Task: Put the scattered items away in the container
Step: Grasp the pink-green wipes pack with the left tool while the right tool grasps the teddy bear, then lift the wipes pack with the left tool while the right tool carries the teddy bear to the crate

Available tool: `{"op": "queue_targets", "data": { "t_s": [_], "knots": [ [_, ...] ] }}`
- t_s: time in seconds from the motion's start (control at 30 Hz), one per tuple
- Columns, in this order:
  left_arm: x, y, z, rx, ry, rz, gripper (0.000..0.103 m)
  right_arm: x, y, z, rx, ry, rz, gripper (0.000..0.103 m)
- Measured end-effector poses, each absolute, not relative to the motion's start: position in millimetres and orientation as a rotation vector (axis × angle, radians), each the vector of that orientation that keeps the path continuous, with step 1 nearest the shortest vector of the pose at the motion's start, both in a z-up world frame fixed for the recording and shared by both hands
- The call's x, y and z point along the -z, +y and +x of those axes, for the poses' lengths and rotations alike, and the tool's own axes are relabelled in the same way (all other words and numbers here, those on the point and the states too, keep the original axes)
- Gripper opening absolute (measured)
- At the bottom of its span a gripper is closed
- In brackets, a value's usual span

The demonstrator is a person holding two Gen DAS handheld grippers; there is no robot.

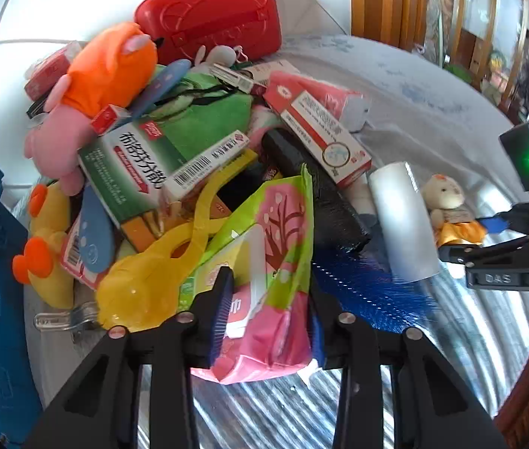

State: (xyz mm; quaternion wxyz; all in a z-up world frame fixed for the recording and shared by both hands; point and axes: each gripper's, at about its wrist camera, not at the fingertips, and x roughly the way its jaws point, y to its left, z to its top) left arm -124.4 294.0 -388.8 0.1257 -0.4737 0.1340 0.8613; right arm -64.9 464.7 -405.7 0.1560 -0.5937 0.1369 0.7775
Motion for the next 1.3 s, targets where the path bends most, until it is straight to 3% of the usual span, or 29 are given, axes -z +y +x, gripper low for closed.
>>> {"op": "queue_targets", "data": {
  "t_s": [0.03, 0.2, 0.63, 1.3],
  "knots": [
    [385.5, 293.6, -122.6, -2.511, 0.367, -1.374, 0.033, 404.5, 465.5, -64.7, -2.229, 0.403, -1.697, 0.046],
    [369.1, 289.3, -116.3, -2.511, 0.306, -1.360, 0.030, 393.3, 470.1, -56.2, -2.241, 0.476, -1.672, 0.041],
    [342.3, 287.3, -96.6, -2.487, 0.232, -1.320, 0.028, 348.5, 477.1, -27.8, -2.258, 0.545, -1.587, 0.039],
    [252.8, 264.8, -73.2, -2.570, 0.185, -1.151, 0.024, 255.7, 452.3, -14.8, -2.408, 0.549, -1.446, 0.039]
  ]
}}
